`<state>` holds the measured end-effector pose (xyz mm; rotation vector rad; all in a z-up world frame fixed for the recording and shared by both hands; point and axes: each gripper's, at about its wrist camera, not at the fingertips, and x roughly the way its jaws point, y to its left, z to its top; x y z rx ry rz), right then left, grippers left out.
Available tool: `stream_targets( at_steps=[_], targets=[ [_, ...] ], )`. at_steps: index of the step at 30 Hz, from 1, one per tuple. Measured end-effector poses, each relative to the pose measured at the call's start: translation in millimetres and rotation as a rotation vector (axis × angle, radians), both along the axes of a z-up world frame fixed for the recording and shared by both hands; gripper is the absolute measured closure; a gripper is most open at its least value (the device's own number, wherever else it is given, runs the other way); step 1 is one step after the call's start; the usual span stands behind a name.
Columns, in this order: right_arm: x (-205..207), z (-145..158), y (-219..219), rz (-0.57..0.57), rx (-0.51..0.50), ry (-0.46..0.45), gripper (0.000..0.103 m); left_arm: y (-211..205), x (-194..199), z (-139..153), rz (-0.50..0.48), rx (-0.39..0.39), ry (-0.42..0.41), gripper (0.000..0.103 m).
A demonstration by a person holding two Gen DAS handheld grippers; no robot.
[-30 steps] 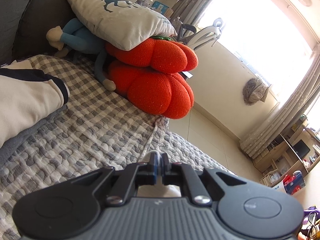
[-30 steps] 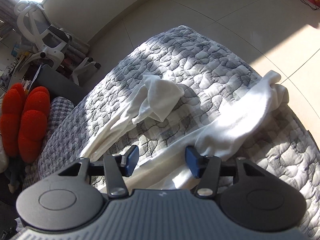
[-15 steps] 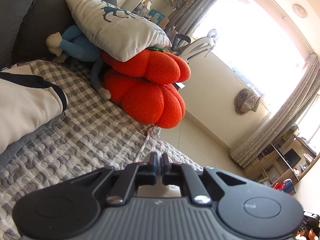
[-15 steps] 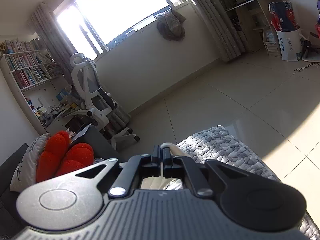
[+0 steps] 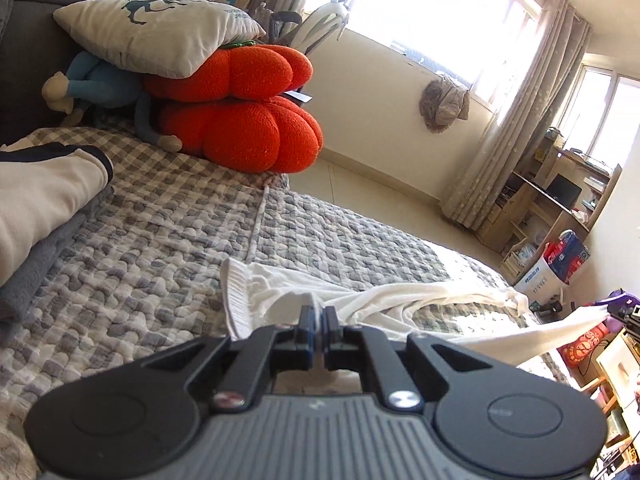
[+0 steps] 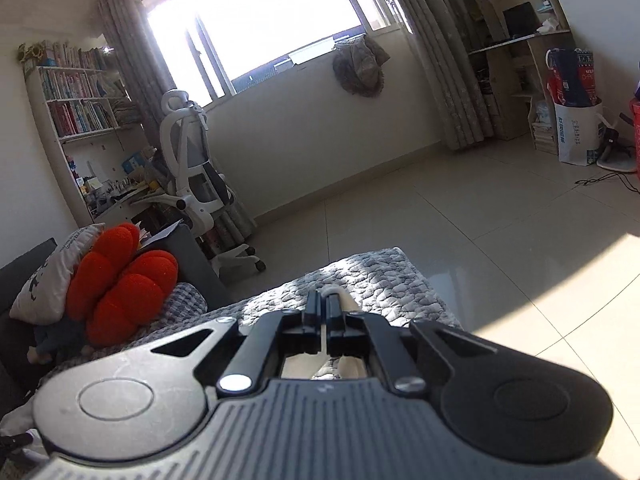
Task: Fold clothes
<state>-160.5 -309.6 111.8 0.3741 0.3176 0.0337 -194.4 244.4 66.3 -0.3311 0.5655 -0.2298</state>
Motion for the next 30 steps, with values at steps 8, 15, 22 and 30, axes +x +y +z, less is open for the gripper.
stream_targets(
  at_steps=[8, 15, 22, 30],
  targets=[
    [6.6, -31.7, 20.6, -0.002, -0.16, 0.251, 0.099, 15.0, -3.8, -8.7, -0.055, -0.012, 0.054, 0.097],
    [15.7, -59.9, 35.5, 0.07, -0.286, 0.466, 0.096, 38.0, -8.8, -3.6, -0.042, -0.057, 0.038, 0.09],
    [21.1, -40.4, 45.7, 0.047, -0.305, 0.343, 0.091, 37.2, 49.7, -14.8, 0.014, -0.034, 0.178, 0.055],
    [20.8, -22.9, 9.5, -0.306, -0.196, 0.296, 0.076, 36.9, 139.2, -40.3, 0.1, 0.029, 0.326, 0.055]
  ],
)
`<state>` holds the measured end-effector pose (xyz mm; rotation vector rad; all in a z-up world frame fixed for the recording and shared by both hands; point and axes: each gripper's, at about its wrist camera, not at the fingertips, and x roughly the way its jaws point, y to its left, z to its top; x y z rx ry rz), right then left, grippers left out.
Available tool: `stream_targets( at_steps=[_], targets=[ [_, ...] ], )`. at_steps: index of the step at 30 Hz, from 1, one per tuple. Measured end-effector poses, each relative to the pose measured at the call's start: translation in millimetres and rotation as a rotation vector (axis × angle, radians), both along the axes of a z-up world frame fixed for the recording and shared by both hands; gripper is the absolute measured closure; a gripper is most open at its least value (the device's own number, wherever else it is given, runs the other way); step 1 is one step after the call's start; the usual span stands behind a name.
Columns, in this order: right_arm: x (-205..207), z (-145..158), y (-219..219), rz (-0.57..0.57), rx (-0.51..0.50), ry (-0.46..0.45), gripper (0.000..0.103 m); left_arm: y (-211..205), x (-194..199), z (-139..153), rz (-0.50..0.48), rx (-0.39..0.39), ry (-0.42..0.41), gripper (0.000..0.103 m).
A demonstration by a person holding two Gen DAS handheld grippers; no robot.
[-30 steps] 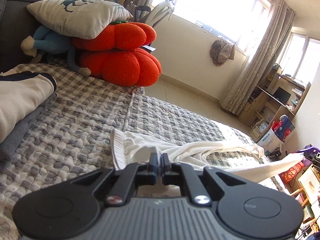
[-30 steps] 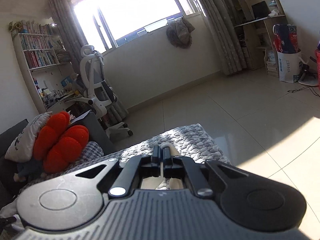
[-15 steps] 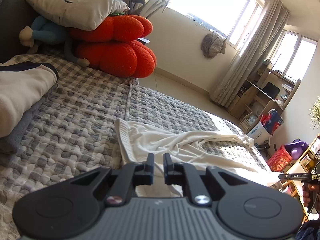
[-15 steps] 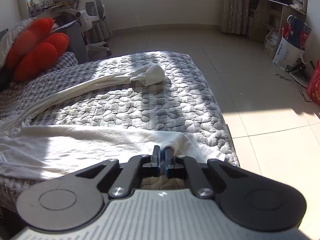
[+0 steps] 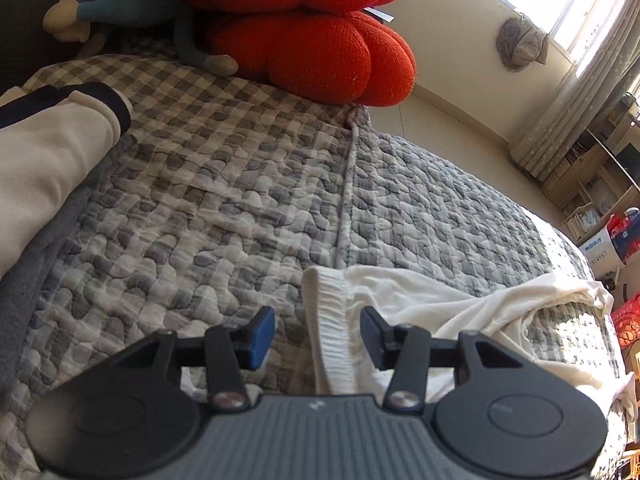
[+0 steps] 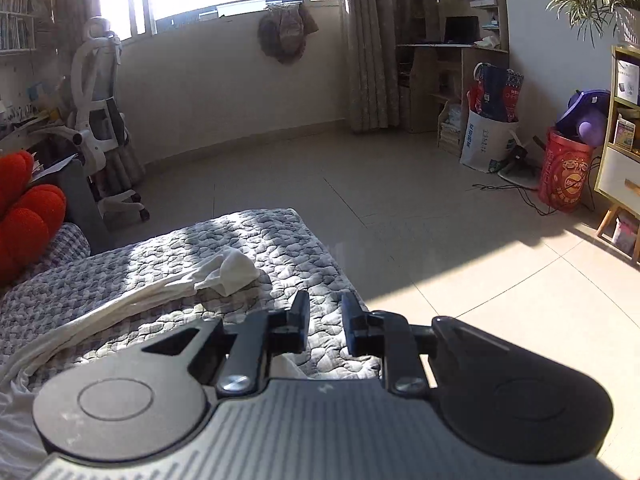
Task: Fold clothes
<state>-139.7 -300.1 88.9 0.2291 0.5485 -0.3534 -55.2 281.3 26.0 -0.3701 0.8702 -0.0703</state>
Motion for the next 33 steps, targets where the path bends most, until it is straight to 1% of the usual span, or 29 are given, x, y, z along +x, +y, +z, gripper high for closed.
stream_targets(
  at_steps=[1, 3, 4, 5, 7, 9, 12, 14, 19, 26, 31, 33],
  targets=[
    [0.5, -1.5, -4.3, -0.021, -0.002, 0.007, 0.073, 0.1, 5.6, -3.2, 0.006, -0.018, 0.002, 0.055],
    [1.6, -4.4, -12.2, -0.057, -0.006, 0.02, 0.072, -0.8, 13.0, -8.8, 0.018, -0.046, 0.006, 0.057],
    [1.9, -4.1, -9.0, -0.026, -0.021, 0.008, 0.072, -1.6, 15.8, -11.1, 0.027, -0.05, 0.005, 0.07],
    [2.2, -3.7, -5.4, 0.006, -0.036, -0.002, 0.071, -3.0, 17.0, -12.4, 0.042, -0.039, -0.001, 0.083],
    [3.6, -3.9, 9.2, 0.082, -0.071, -0.003, 0.067, -5.4, 16.8, -11.8, 0.058, -0.017, -0.027, 0.089],
    [4.9, -4.1, 25.4, 0.154, -0.104, 0.0, 0.067, -8.0, 16.9, -6.4, 0.063, 0.016, -0.055, 0.096],
    [8.7, -3.4, 41.6, 0.211, -0.127, -0.004, 0.067, -9.2, 19.9, 7.0, 0.083, 0.071, -0.1, 0.097],
    [11.9, -3.8, 48.4, 0.234, -0.132, 0.0, 0.067, -6.7, 25.4, 15.8, 0.101, 0.092, -0.116, 0.097],
    [16.0, -4.3, 58.5, 0.272, -0.148, 0.009, 0.067, -1.5, 36.7, 32.9, 0.123, 0.113, -0.149, 0.097],
    [15.3, -3.6, 60.0, 0.274, -0.139, 0.0, 0.067, 1.5, 67.2, 42.9, 0.162, 0.16, -0.161, 0.097],
    [17.6, -4.0, 61.8, 0.27, -0.144, 0.004, 0.067, 8.7, 97.3, 47.9, 0.215, 0.161, -0.164, 0.097],
    [18.5, -4.2, 63.4, 0.271, -0.144, 0.002, 0.067, 8.4, 109.1, 44.0, 0.229, 0.175, -0.153, 0.097]
  ],
)
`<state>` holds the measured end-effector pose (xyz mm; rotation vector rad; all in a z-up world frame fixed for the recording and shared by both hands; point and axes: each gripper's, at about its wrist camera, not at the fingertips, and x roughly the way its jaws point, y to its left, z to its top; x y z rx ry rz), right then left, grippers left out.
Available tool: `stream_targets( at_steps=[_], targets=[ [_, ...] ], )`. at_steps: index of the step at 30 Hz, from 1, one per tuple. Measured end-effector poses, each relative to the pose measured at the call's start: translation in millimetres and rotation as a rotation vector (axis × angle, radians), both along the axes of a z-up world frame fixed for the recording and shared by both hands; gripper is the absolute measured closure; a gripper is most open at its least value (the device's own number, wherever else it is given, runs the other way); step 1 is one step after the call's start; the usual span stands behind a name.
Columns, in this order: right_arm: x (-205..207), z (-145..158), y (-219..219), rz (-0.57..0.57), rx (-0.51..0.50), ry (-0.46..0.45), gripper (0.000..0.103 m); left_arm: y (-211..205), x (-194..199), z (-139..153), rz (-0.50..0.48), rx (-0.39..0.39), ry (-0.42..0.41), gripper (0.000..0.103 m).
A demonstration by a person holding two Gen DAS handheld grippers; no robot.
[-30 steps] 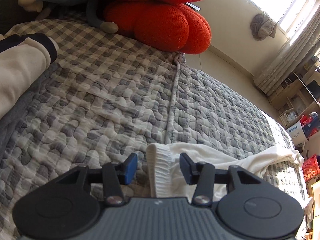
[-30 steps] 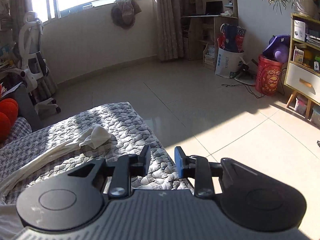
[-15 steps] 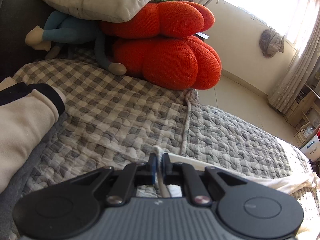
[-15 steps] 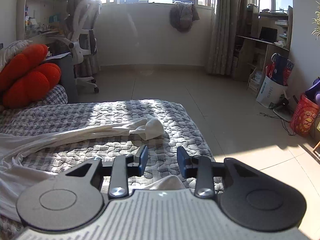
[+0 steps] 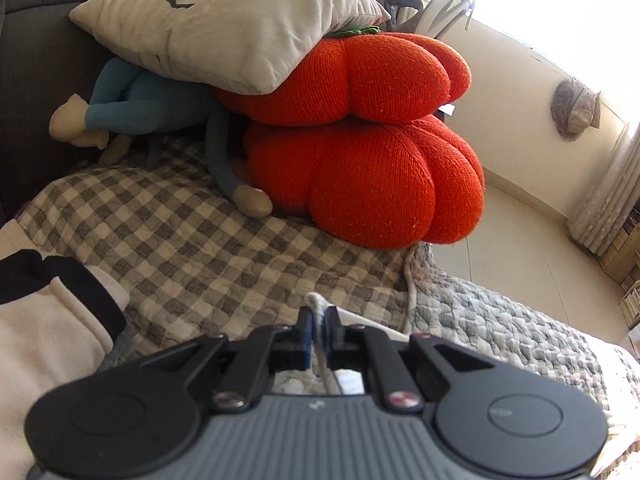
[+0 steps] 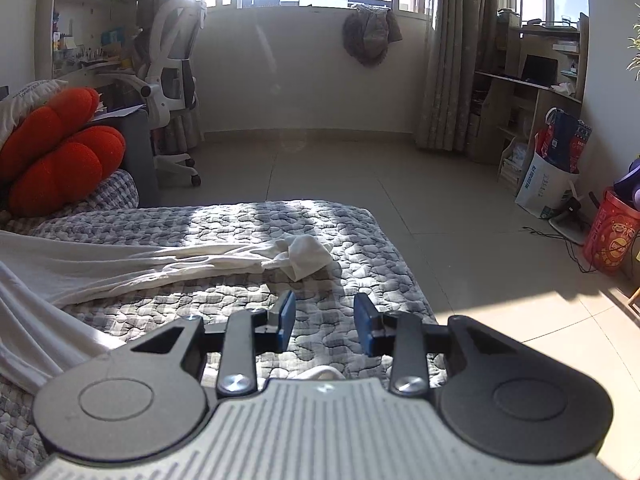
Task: Fold clothes
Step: 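Grasp and adjust the white waistband with the left gripper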
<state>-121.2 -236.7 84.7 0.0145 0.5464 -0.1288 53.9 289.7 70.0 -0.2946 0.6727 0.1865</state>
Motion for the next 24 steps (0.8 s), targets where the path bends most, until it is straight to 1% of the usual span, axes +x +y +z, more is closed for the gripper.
stream_targets(
  at_steps=[3, 8, 11, 12, 13, 14, 16, 18, 21, 23, 24],
  targets=[
    [1.4, 0.0, 3.3, 0.003, 0.0, -0.001, 0.067, 0.5, 18.5, -10.3, 0.031, 0.014, 0.031, 0.097],
    [2.5, -0.8, 11.6, 0.032, -0.017, -0.004, 0.067, 4.4, 35.9, -39.6, 0.076, -0.031, 0.11, 0.096],
    [6.5, -3.4, 15.7, 0.034, -0.03, 0.013, 0.067, 2.4, 33.0, -46.5, 0.07, -0.063, 0.133, 0.087],
    [7.9, -3.8, 16.9, 0.043, -0.027, 0.016, 0.067, 3.2, 29.9, -45.2, 0.072, -0.068, 0.135, 0.075],
    [8.7, -3.5, 17.8, 0.05, -0.025, 0.016, 0.067, 4.2, 26.0, -42.9, 0.074, -0.072, 0.134, 0.062],
    [9.3, -3.1, 19.8, 0.059, -0.022, 0.014, 0.067, 6.1, 19.8, -39.1, 0.079, -0.08, 0.125, 0.058],
    [10.9, -2.1, 22.7, 0.075, -0.016, 0.013, 0.067, 11.1, 4.4, -31.7, 0.088, -0.123, 0.103, 0.055],
    [12.8, -1.6, 27.9, 0.091, -0.012, 0.016, 0.067, 14.8, -12.0, -28.3, 0.099, -0.197, 0.107, 0.051],
    [16.1, -1.3, 34.7, 0.11, -0.01, 0.028, 0.067, 12.7, -31.4, -31.9, 0.13, -0.262, 0.168, 0.05],
    [17.1, -0.8, 39.2, 0.124, -0.01, 0.032, 0.065, 7.0, -45.9, -35.6, 0.145, -0.284, 0.201, 0.047],
    [17.3, -0.7, 41.1, 0.13, -0.011, 0.034, 0.065, 5.0, -52.9, -37.4, 0.151, -0.305, 0.218, 0.043]
  ],
)
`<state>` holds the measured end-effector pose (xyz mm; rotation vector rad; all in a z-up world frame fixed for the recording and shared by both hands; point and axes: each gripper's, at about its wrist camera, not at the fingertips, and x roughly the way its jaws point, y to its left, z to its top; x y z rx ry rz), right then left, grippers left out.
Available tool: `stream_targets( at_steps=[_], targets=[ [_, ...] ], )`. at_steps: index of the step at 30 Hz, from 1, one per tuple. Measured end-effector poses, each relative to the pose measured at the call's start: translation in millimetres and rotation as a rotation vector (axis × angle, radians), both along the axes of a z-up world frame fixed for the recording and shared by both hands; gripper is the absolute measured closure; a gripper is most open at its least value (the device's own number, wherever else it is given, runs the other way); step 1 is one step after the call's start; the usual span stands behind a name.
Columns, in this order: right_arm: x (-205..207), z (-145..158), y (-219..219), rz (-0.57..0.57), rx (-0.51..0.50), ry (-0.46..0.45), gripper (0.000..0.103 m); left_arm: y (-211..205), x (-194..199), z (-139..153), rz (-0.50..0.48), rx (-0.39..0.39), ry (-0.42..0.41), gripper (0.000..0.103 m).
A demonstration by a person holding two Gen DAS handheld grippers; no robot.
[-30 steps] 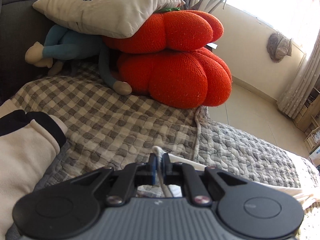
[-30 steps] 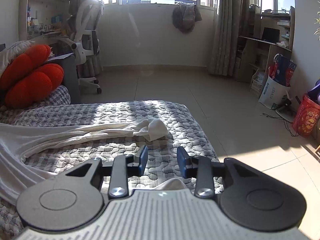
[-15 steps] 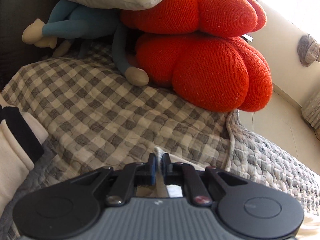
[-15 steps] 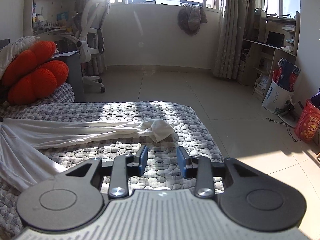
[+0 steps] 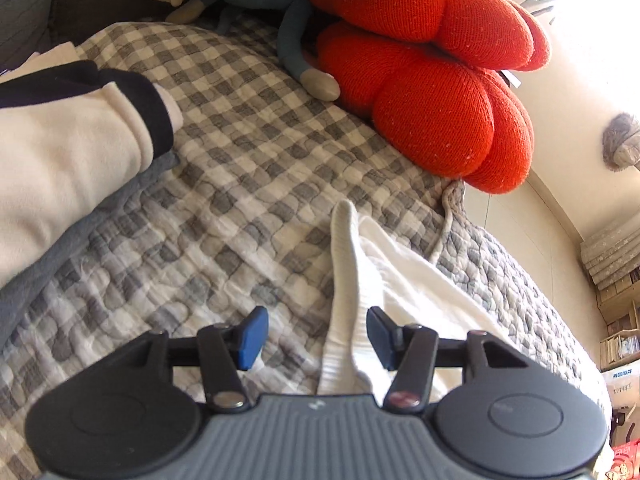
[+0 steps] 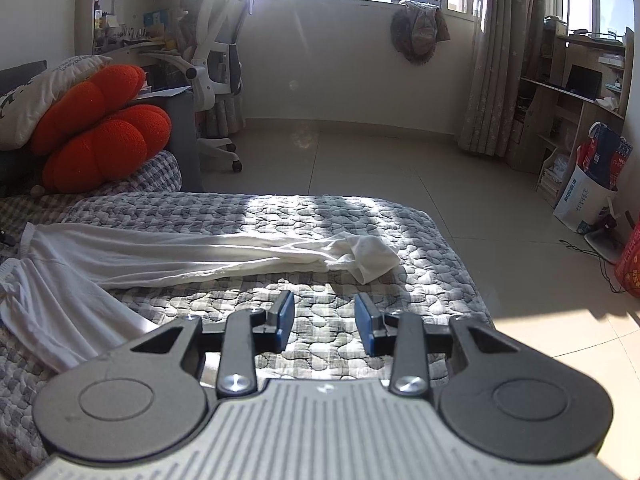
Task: Fold clothes
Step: 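Grasp and adjust the white waistband with the left gripper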
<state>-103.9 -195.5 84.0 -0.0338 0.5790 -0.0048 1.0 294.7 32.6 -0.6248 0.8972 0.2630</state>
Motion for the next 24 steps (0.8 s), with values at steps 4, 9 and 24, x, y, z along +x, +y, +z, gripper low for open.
stream_targets(
  at_steps=[4, 9, 24],
  targets=[
    [0.1, 0.7, 6.0, 0.018, -0.002, 0.006, 0.063, -9.1, -28.6, -1.7, -0.007, -0.093, -0.006, 0.033],
    [-2.0, 0.7, 8.8, 0.027, -0.003, 0.012, 0.062, -13.3, -59.8, -3.7, 0.008, -0.198, -0.04, 0.024],
    [-1.4, -1.4, 8.7, 0.031, 0.003, 0.022, 0.061, -1.6, -72.9, -8.3, 0.08, -0.15, -0.065, 0.093]
  ],
)
